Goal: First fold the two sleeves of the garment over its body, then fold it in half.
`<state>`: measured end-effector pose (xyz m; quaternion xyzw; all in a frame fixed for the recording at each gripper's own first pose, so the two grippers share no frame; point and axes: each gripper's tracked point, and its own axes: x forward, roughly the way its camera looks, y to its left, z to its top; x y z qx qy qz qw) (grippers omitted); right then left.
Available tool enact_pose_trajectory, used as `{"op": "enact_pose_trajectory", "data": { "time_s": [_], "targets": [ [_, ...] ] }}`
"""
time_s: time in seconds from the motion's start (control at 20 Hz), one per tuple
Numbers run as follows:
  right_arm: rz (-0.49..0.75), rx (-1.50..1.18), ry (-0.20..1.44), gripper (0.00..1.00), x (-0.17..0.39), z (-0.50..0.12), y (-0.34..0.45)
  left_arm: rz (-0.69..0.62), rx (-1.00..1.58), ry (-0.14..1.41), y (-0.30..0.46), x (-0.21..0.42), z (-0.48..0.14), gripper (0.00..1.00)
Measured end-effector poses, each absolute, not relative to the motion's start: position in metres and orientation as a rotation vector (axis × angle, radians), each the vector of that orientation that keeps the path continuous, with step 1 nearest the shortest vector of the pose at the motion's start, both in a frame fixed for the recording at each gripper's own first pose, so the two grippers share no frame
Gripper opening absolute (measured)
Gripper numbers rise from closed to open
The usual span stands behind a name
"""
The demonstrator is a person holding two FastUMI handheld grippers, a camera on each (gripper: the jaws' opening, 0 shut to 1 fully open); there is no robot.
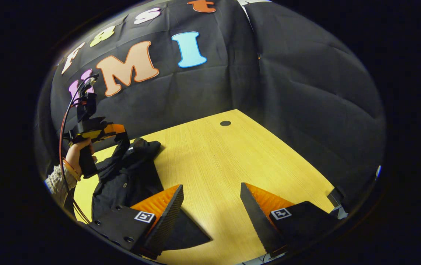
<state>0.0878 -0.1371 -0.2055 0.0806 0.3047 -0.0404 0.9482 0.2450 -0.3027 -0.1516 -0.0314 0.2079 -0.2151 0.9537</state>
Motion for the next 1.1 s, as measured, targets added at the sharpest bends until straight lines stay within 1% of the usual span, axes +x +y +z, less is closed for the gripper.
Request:
{"op": "enact_pose_trajectory", "data": {
  "time_s": [0.1, 0.15, 0.2, 0.25, 0.3, 0.35, 0.4, 0.45, 0.5, 0.6, 0.65, 0.7, 0.95, 1.0, 1.05, 1.1],
  "targets": [
    [-0.077, 0.17, 0.629, 0.98, 0.086, -0.209, -0.136, -0.474, -0.088, 0.419, -0.312, 0.239, -0.147, 0.01],
    [-0.074, 0.171, 0.636, 0.98, 0.086, -0.211, -0.135, -0.514, -0.102, 0.411, -0.323, 0.236, -0.143, 0.15],
    [-0.07, 0.17, 0.639, 0.98, 0.086, -0.213, -0.134, -0.529, -0.103, 0.401, -0.327, 0.235, -0.137, 0.34],
    [-0.071, 0.164, 0.644, 0.94, 0.086, -0.215, -0.134, -0.531, -0.084, 0.39, -0.328, 0.236, -0.134, 0.53],
    [-0.067, 0.16, 0.647, 0.98, 0.085, -0.217, -0.133, -0.518, -0.047, 0.389, -0.322, 0.236, -0.136, 0.72],
    [-0.061, 0.159, 0.648, 0.94, 0.085, -0.218, -0.131, -0.497, -0.012, 0.376, -0.316, 0.238, -0.137, 0.85],
    [-0.054, 0.159, 0.649, 0.98, 0.084, -0.221, -0.131, -0.488, 0.006, 0.367, -0.311, 0.236, -0.134, 0.98],
    [-0.047, 0.157, 0.65, 0.94, 0.085, -0.223, -0.129, -0.48, 0.008, 0.362, -0.306, 0.235, -0.132, 0.98],
    [-0.042, 0.154, 0.651, 0.98, 0.083, -0.224, -0.128, -0.475, -0.003, 0.349, -0.302, 0.231, -0.128, 0.95],
    [-0.028, 0.151, 0.654, 0.98, 0.08, -0.227, -0.123, -0.458, -0.037, 0.328, -0.29, 0.227, -0.117, 0.95],
    [-0.019, 0.149, 0.656, 0.94, 0.08, -0.229, -0.12, -0.446, -0.045, 0.322, -0.281, 0.223, -0.112, 0.95],
    [-0.009, 0.146, 0.658, 0.98, 0.08, -0.231, -0.116, -0.428, -0.042, 0.314, -0.267, 0.217, -0.109, 0.95],
    [0.058, 0.114, 0.681, 0.98, 0.07, -0.245, -0.098, -0.333, -0.018, 0.255, -0.198, 0.185, -0.093, 0.95],
    [0.072, 0.109, 0.687, 0.94, 0.067, -0.249, -0.093, -0.314, -0.022, 0.244, -0.184, 0.176, -0.09, 0.95],
    [0.085, 0.104, 0.694, 0.98, 0.064, -0.25, -0.089, -0.298, -0.023, 0.23, -0.17, 0.168, -0.088, 0.95],
    [0.097, 0.099, 0.699, 0.94, 0.062, -0.254, -0.087, -0.28, -0.016, 0.212, -0.155, 0.161, -0.088, 0.95]
  ]
}}
